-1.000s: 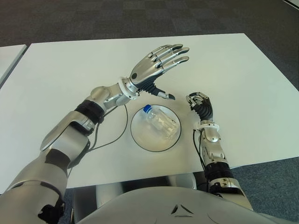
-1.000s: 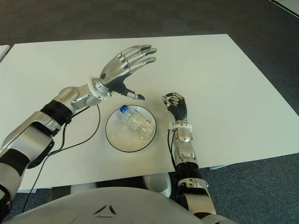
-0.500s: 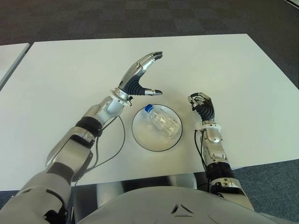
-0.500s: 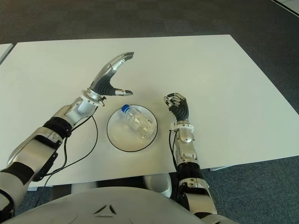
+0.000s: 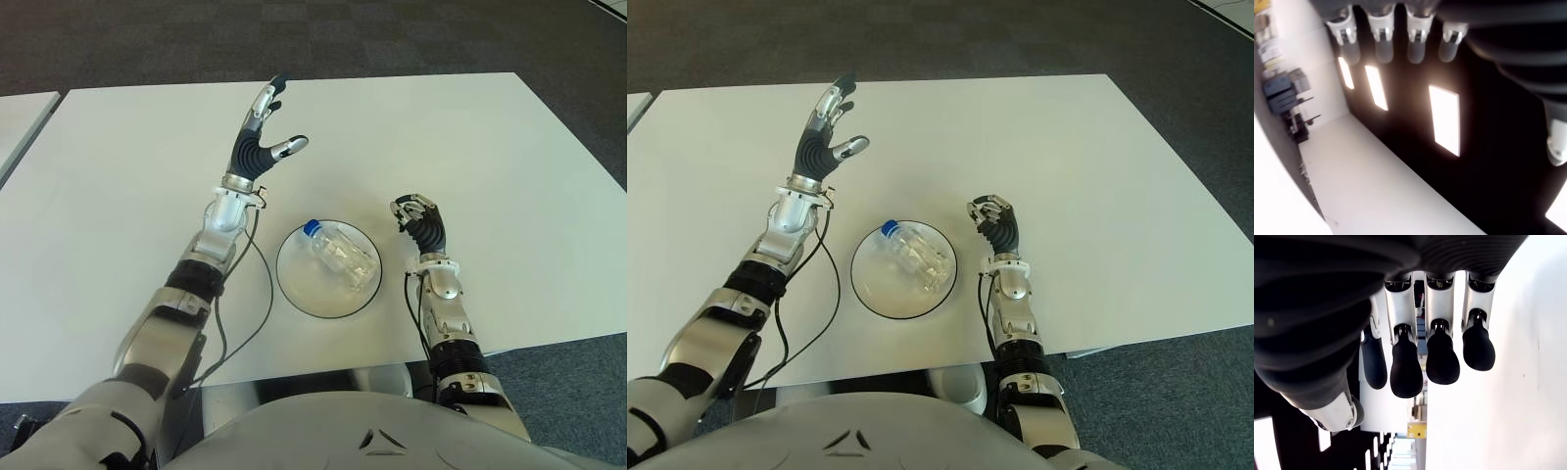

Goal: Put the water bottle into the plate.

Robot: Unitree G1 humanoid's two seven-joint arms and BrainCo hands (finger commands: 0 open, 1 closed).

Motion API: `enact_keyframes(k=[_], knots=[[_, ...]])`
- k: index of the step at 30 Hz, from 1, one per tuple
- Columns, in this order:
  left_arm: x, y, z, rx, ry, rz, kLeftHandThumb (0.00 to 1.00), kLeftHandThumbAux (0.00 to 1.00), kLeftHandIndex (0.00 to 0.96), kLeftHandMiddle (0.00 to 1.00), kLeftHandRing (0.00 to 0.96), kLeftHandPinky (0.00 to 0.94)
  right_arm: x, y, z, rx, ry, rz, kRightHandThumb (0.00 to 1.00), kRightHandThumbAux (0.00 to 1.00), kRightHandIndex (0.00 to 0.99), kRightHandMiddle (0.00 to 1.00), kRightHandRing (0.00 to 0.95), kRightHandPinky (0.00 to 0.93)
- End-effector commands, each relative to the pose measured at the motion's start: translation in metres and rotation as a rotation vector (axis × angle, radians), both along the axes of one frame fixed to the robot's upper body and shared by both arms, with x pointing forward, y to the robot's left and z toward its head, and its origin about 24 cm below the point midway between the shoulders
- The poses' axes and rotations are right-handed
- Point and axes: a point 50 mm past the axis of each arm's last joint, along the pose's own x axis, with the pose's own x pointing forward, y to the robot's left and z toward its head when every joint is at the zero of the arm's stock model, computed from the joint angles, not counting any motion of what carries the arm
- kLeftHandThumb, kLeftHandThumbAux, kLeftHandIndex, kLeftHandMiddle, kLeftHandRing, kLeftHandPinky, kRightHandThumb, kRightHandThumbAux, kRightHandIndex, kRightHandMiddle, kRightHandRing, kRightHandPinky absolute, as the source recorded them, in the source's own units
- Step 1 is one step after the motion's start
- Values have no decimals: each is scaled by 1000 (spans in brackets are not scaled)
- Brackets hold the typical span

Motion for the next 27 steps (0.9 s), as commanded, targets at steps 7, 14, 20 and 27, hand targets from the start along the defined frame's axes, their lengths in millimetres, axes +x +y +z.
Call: enact_keyframes(k=[7,14,20,27], knots=[[-29,26,-40,-148,191,-12,0,469,0,0,0,0,-3,-3,-5,12,20,0,703,730,439,756,742,721],[-37,33,-50,-177,226,16,0,470,0,4,14,0,-3,-3,-6,9,23,5,703,730,439,753,741,720],[-42,35,-54,-201,238,47,0,493,0,40,65,0,-3,-3,-7,3,18,5,702,731,439,760,747,728],[-55,42,-65,-221,263,106,0,543,0,88,174,22,-2,-2,-7,1,15,6,702,731,439,764,751,732]])
